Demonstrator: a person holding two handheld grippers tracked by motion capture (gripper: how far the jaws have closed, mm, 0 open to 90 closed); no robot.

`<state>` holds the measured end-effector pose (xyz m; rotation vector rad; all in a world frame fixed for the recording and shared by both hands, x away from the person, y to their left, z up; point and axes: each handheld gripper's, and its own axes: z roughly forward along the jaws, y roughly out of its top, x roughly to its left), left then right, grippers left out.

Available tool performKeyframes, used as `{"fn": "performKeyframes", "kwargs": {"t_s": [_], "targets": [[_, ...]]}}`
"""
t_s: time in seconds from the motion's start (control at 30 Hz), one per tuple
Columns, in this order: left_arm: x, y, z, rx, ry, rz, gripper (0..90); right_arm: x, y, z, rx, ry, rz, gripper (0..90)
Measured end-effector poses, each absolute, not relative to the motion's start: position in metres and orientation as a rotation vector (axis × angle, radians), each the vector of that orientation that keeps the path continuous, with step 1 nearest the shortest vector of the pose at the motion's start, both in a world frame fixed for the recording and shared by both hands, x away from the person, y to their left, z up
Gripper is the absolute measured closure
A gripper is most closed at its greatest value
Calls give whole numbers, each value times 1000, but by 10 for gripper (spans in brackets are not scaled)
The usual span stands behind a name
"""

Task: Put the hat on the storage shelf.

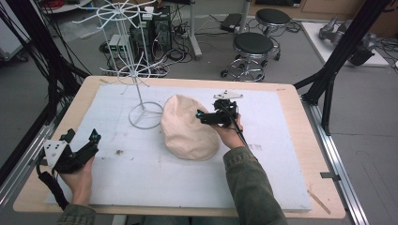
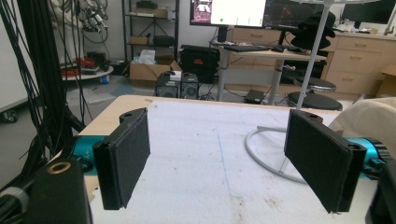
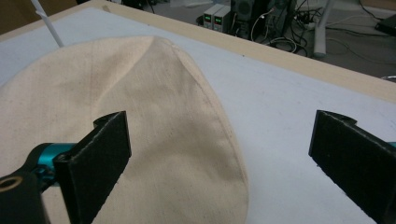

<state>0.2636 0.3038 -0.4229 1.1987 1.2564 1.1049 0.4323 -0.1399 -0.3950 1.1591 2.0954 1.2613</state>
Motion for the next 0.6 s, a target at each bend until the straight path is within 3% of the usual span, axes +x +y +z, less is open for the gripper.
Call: {"fn": "performKeyframes", "kwargs": {"t_s": [0.6], "targets": [[268,296,-422,1225,1243,1076,232,443,-128,-422,1213,2231,1148,46]]}}
